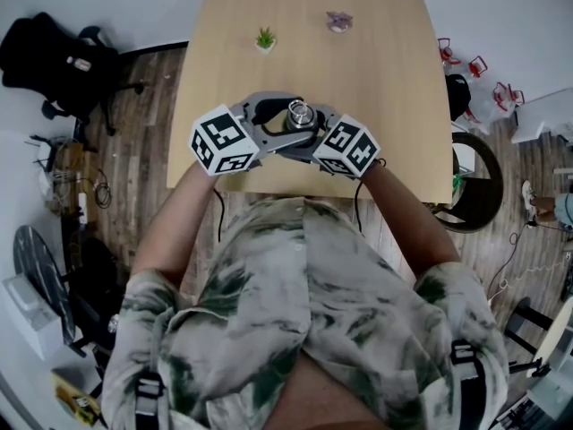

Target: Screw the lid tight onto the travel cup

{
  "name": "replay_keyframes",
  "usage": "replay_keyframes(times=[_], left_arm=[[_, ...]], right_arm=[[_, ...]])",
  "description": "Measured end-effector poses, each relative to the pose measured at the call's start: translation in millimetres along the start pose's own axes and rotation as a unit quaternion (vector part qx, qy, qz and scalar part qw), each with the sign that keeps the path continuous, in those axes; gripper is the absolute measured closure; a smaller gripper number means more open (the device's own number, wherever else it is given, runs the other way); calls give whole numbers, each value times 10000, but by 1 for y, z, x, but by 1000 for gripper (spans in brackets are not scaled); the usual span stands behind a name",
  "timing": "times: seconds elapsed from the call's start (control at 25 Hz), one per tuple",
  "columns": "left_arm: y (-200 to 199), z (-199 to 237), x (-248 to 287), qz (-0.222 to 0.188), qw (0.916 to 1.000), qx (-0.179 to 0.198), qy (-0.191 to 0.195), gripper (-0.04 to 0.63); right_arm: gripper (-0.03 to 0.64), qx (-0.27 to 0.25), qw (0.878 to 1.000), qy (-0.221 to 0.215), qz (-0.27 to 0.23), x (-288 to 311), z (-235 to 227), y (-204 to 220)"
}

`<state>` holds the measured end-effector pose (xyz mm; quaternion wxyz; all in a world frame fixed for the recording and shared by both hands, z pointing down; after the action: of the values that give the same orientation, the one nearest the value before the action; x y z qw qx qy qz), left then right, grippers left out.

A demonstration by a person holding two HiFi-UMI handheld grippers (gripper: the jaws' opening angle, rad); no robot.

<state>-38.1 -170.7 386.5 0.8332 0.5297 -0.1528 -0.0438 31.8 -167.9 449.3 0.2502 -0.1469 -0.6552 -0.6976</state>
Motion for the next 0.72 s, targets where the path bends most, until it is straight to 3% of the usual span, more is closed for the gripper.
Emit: replay_keyframes(times=[0.16, 0.4, 0.6, 0.72], left_arm=[[0, 4, 0, 99, 9999, -60, 119, 319], [-4, 1, 4, -159, 9954, -166, -933, 311], [0, -1, 10, -502, 9831, -398, -1718, 311], [1, -1, 10, -572, 9779, -357, -1980, 313]], right_arm=[[210, 53, 10000, 19, -29, 2, 0, 2], [210, 406, 9980, 490, 34, 0, -13, 6], [210, 468, 9969, 626, 61, 3, -17, 6], [210, 505, 9964, 673, 82, 5, -18, 4]])
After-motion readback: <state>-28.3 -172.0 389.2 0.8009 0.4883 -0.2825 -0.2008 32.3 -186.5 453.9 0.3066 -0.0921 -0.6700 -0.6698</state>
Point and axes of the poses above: the fingertips, and each gripper's own axes: x forward along the fingers, z to its left, y out of its underside, the point moved 7 cm from there along -x, backward along the fingers, and after that the axes turned 15 degrees about -x, right-handed, at the moved point
